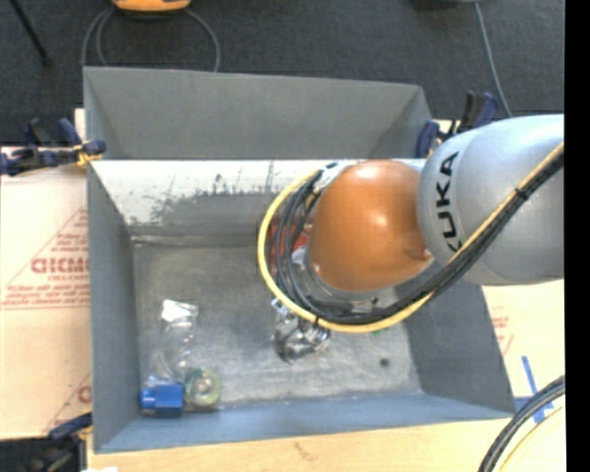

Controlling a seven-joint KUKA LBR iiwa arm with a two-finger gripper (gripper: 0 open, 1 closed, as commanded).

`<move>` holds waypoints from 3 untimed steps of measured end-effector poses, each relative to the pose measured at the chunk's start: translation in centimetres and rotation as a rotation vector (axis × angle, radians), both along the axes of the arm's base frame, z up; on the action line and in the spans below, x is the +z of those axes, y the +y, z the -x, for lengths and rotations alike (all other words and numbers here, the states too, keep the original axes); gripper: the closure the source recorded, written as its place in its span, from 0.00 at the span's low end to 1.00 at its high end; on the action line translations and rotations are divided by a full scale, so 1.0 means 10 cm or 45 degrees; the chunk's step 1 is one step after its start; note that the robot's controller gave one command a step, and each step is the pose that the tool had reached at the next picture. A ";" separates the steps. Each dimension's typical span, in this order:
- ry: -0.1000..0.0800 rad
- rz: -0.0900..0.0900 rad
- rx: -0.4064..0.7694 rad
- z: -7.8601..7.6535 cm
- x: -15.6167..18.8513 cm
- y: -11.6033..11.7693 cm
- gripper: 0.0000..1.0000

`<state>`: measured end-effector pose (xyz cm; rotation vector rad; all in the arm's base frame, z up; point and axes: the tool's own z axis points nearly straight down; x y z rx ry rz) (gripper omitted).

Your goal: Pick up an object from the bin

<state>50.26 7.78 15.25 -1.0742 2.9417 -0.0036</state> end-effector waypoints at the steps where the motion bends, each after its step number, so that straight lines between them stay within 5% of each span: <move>1: 0.006 0.000 0.484 0.17 0.12 0.58 1.00; 2: 0.014 0.001 0.388 0.29 -0.08 0.93 1.00; 3: 0.013 0.001 0.383 0.28 -0.08 0.92 0.00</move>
Offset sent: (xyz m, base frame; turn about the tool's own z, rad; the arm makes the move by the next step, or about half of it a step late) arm -0.0179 0.0568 0.0113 -0.3787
